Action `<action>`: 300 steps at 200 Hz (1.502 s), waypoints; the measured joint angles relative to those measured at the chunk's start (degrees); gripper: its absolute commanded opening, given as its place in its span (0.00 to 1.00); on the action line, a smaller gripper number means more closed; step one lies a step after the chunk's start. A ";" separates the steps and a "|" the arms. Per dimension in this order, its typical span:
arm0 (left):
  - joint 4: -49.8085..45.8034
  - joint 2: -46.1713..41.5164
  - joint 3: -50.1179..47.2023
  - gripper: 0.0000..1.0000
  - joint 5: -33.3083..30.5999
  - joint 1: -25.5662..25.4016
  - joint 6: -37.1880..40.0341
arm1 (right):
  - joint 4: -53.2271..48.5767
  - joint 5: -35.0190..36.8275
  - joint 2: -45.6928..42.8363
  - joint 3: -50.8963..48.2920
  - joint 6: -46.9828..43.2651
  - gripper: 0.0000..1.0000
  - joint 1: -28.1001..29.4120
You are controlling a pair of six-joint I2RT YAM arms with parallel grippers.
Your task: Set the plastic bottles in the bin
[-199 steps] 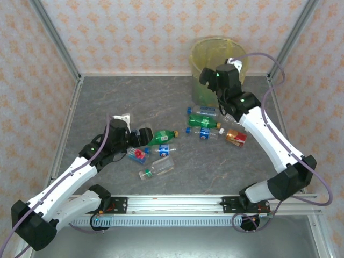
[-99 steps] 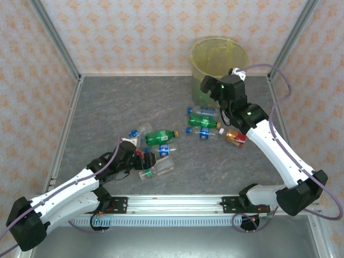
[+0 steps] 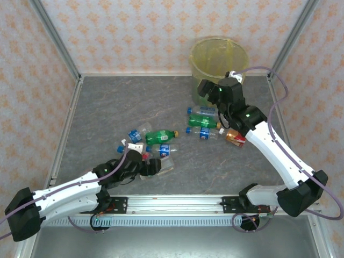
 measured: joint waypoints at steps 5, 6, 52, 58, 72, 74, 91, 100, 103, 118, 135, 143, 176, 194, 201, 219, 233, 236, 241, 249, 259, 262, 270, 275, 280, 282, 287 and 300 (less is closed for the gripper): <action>0.00 0.04 0.00 0.93 -0.33 -0.22 0.00 | -0.04 0.00 -0.09 0.00 0.00 1.00 0.00; 0.02 0.04 0.00 0.93 -0.44 -0.31 0.00 | -0.04 0.00 -0.11 0.00 0.00 1.00 0.00; -1.14 0.11 0.74 0.94 -2.27 -0.44 0.02 | -0.26 0.00 -0.57 -0.02 0.02 1.00 0.17; -1.33 0.11 0.90 0.94 -2.29 -0.46 0.00 | -0.26 0.00 -0.57 -0.02 0.02 1.00 0.17; -1.79 0.07 1.25 0.97 -2.49 -0.92 0.02 | -0.31 0.00 -0.57 0.00 0.02 1.00 0.22; -1.86 0.07 1.27 0.97 -2.51 -1.05 -0.02 | -0.31 0.00 -0.57 0.00 0.02 1.00 0.22; -2.45 -0.46 1.46 0.97 -2.97 -2.19 -0.26 | -0.35 0.00 -0.57 0.00 0.02 1.00 0.22; -2.64 -0.94 1.51 0.97 -3.50 -2.80 -0.48 | -0.48 0.00 -0.59 -0.02 0.00 1.00 0.22; -2.73 -1.16 1.53 0.97 -3.67 -3.02 -0.63 | -0.55 0.00 -0.59 -0.02 0.02 1.00 0.22; -3.10 -2.34 1.55 0.97 -4.24 -4.00 -1.09 | -0.87 0.00 -0.63 0.00 0.02 1.00 0.22; -3.50 -3.19 1.53 0.97 -5.25 -5.25 -2.10 | -1.14 0.00 -0.85 -0.02 0.02 1.00 0.22; -3.74 -3.48 1.51 0.98 -5.70 -6.10 -2.62 | -1.11 0.00 -1.03 -0.02 0.07 1.00 0.22; -4.26 -3.61 0.31 0.98 -8.11 -9.66 -5.09 | -1.16 -0.26 -2.03 -0.42 0.24 1.00 0.31; -5.25 -2.84 -0.28 0.99 -9.94 -10.93 -6.43 | -1.14 -0.57 -2.14 -0.42 0.26 1.00 0.37; -5.53 -2.58 -0.33 0.99 -10.54 -11.32 -6.88 | -1.14 -0.66 -2.16 -0.42 0.24 1.00 0.39; -6.10 -2.08 -0.33 0.99 -12.48 -12.39 -8.00 | -1.14 -0.66 -2.19 -0.42 0.24 1.00 0.48; -6.29 -1.66 -0.39 0.99 -13.29 -13.31 -8.57 | -1.16 -0.66 -2.19 -0.42 0.24 1.00 0.48; -6.29 -1.57 -0.44 0.99 -13.38 -13.60 -8.63 | -1.16 -0.66 -2.19 -0.42 0.24 1.00 0.48; -6.27 -1.40 -0.57 0.99 -13.40 -13.92 -8.79 | -1.16 -0.66 -2.19 -0.42 0.26 1.00 0.48; -6.21 -1.07 -0.85 0.99 -13.40 -14.38 -8.96 | -1.18 -0.66 -2.21 -0.42 0.26 1.00 0.48; -5.92 -0.59 -1.36 0.99 -13.27 -14.78 -9.03 | -1.18 -0.66 -2.23 -0.46 0.26 1.00 0.48; -5.84 -0.39 -1.53 0.99 -13.22 -14.93 -9.05 | -1.16 -0.66 -2.25 -0.50 0.28 1.00 0.48; -5.66 0.02 -1.95 0.99 -13.14 -15.21 -9.22 | -1.27 -0.66 -2.29 -0.52 0.39 1.00 0.48; -5.51 0.28 -2.21 0.99 -13.00 -15.41 -9.38 | -1.31 -0.66 -2.29 -0.52 0.42 1.00 0.48; -5.40 0.52 -2.45 0.98 -12.81 -15.56 -9.42 | -1.33 -0.66 -2.29 -0.52 0.44 1.00 0.48; -5.33 0.63 -2.54 0.98 -12.74 -15.67 -9.40 | -1.33 -0.66 -2.29 -0.55 0.44 1.00 0.50; -5.09 0.85 -2.69 0.98 -12.70 -15.82 -9.42 | -1.36 -0.66 -2.29 -0.59 0.44 1.00 0.50; -3.93 1.40 -3.13 0.95 -12.41 -16.15 -9.40 | -1.38 -0.66 -2.38 -0.87 0.66 1.00 0.59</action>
